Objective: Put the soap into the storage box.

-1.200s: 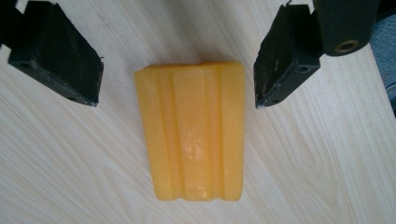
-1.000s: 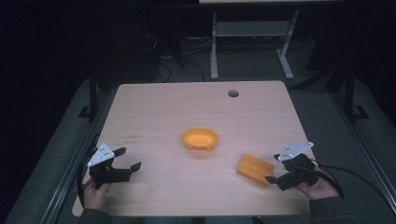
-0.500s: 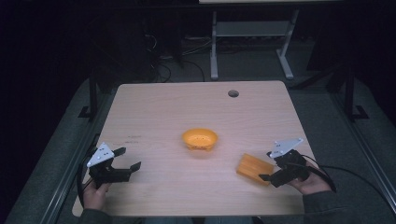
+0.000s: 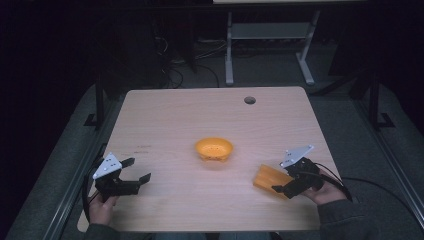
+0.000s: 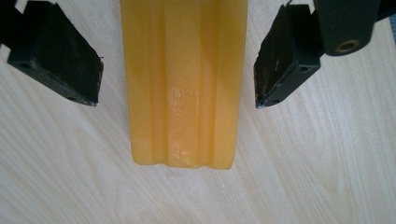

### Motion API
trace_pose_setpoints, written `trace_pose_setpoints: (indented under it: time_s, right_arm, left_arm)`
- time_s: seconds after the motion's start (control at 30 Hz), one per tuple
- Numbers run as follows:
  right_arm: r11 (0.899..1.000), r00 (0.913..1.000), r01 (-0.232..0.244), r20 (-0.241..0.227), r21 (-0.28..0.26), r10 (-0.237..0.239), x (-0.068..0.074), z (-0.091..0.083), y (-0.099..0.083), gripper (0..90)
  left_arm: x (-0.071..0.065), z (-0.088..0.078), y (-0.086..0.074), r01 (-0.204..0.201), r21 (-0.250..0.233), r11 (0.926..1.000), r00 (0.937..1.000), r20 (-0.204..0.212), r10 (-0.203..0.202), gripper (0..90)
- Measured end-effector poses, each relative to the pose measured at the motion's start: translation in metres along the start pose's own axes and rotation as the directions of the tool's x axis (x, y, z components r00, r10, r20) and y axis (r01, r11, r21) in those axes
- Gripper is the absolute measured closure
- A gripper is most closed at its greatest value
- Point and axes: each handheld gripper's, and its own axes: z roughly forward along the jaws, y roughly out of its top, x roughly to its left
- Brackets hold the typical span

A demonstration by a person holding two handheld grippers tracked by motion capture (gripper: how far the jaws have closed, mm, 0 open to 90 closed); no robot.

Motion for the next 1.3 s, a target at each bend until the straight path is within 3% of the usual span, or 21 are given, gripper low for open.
trace_pose_setpoints:
  time_s: [1.3]
  right_arm:
    - [0.991,0.9994,0.009,-0.035,0.135,-0.004,-0.002,0.045,0.007,14.8]
  left_arm:
    - [0.000,-0.001,0.000,0.002,-0.002,1.0000,1.0000,0.003,-0.002,14.1]
